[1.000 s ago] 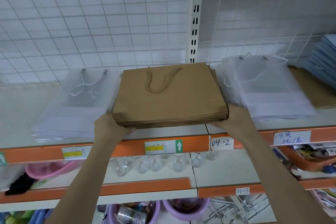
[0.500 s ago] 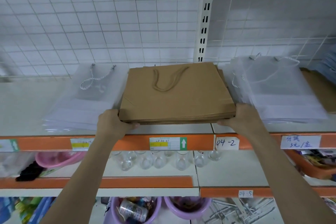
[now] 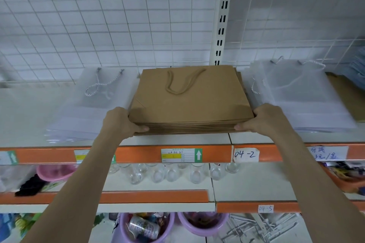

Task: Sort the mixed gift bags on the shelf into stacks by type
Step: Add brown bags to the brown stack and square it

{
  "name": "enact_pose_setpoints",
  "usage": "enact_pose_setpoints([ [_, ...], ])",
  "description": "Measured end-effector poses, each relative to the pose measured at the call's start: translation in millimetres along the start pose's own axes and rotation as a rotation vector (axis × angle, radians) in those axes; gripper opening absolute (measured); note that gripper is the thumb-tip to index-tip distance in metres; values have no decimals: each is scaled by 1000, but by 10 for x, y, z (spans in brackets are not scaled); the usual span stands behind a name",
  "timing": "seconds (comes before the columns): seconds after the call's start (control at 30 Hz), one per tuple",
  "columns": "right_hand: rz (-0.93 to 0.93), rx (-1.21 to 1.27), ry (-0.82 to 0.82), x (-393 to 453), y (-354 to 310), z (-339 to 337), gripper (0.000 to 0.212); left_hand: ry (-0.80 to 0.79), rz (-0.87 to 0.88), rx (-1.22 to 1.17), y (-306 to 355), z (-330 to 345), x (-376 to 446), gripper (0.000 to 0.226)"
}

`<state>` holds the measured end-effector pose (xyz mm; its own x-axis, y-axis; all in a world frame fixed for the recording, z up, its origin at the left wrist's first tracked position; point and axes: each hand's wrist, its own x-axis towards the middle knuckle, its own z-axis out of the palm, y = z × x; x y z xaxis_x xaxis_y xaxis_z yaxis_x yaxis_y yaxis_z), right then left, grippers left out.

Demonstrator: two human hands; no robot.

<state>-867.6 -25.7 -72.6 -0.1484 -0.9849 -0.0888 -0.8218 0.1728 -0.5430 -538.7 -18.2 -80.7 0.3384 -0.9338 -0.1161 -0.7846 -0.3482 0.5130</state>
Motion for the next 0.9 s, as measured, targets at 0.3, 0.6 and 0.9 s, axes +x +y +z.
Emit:
enact_pose_setpoints([
  [0.3,-81,-2,-62,47,93,135,55,25,140,-14,-65,113,-135,59],
  [0.6,-52,60,-4,50,119,123,49,84,70,83,-86,103,-210,51],
  [0.9,12,140,40,102,29,161,47,-17,68,15,-29,113,-87,41],
])
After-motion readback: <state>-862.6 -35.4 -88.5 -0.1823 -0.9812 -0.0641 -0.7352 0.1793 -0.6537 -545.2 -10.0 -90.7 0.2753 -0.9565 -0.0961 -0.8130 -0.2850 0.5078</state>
